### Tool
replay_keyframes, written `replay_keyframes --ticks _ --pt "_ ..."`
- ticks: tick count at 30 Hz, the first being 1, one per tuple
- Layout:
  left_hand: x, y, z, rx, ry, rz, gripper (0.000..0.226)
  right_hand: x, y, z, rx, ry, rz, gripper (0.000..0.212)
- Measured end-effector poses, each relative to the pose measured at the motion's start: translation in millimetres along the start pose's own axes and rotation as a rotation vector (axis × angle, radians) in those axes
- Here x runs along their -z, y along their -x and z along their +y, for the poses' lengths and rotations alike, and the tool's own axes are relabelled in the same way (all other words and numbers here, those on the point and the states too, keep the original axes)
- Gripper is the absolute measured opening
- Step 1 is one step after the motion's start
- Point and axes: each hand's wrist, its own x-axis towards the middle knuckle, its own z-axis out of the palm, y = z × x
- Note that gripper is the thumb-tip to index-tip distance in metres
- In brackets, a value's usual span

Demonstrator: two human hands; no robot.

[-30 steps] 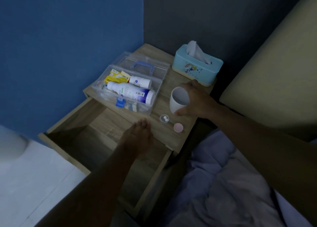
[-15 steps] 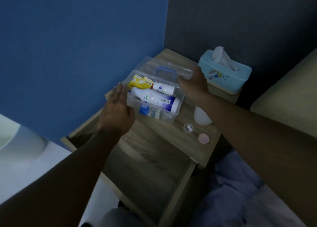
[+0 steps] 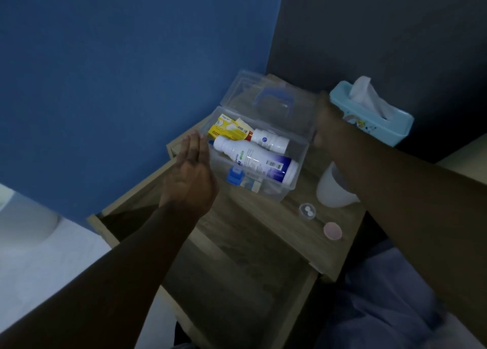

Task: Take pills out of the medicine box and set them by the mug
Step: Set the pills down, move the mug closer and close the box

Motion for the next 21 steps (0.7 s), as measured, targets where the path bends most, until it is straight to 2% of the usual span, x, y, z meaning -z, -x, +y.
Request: replay_keyframes --ticks 2,4,7,9,12,15,18,21 --pt "0 0 1 0.007 0.046 -0.047 0.076 8 10 -13 0.051 -0.019 0.051 0.075" --pt "-1 0 2 0.018 0.061 -0.067 0.076 17 26 -23 0.111 0.002 0.043 0.074" --pt "3 1 3 0.000 0.085 -0.063 0.077 27 62 -20 0.273 -0.034 -0.024 0.055" --pt "11 1 3 0.005 0.199 -0.071 0.076 32 83 -7 0.397 -0.033 -0.001 0.043" --pt "24 4 -2 0.080 0.453 0.030 0.079 39 107 13 0.564 0.057 -0.030 0.041" --pt "37 13 -5 0.156 0.623 0.124 0.091 47 123 38 0.742 0.263 -0.091 0.041" --pt "46 14 -4 0.081 0.621 0.173 0.096 53 133 61 0.933 0.433 -0.179 0.041" --pt "49 7 0 -0.069 0.466 0.147 0.093 54 140 73 1.042 0.545 -0.218 0.036"
